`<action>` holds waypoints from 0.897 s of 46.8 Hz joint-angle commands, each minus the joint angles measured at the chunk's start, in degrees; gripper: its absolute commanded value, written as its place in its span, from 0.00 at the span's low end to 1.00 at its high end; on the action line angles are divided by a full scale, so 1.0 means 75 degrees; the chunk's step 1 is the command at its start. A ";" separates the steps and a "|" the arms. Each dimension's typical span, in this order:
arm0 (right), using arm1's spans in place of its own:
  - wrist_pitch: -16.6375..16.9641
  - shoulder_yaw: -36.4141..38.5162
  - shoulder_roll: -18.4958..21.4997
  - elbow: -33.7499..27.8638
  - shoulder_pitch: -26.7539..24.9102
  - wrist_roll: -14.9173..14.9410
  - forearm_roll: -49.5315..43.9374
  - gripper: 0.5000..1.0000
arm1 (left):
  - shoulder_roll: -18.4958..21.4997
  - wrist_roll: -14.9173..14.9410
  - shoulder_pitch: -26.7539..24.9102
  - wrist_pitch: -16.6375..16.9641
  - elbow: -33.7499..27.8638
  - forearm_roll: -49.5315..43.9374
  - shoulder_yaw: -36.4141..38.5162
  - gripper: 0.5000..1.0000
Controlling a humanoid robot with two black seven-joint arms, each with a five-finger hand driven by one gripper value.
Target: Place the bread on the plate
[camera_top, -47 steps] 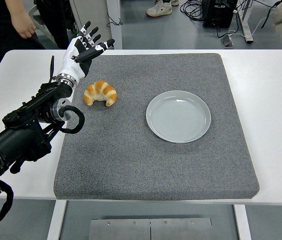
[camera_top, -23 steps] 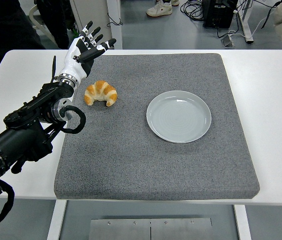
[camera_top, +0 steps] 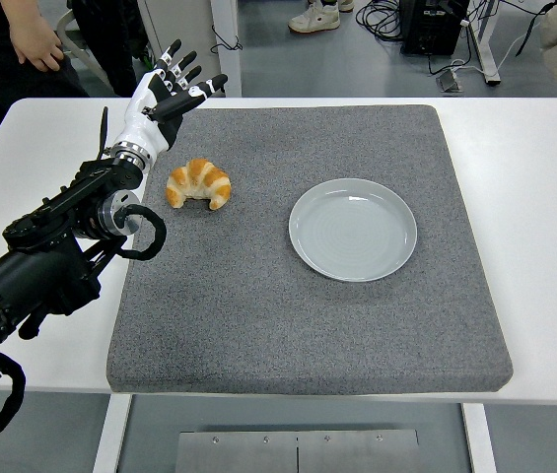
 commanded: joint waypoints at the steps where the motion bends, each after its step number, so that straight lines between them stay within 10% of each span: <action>1: -0.0020 0.0001 0.0000 -0.0004 0.0000 -0.0001 -0.0001 1.00 | 0.0000 0.0125 -0.0013 0.0001 -0.0001 0.0004 0.0011 0.94; 42: -0.0020 0.0036 0.0000 -0.0016 0.0106 0.0011 -0.0001 1.00 | 0.0574 0.0383 -0.0833 0.0012 -0.0013 0.0028 0.1288 0.93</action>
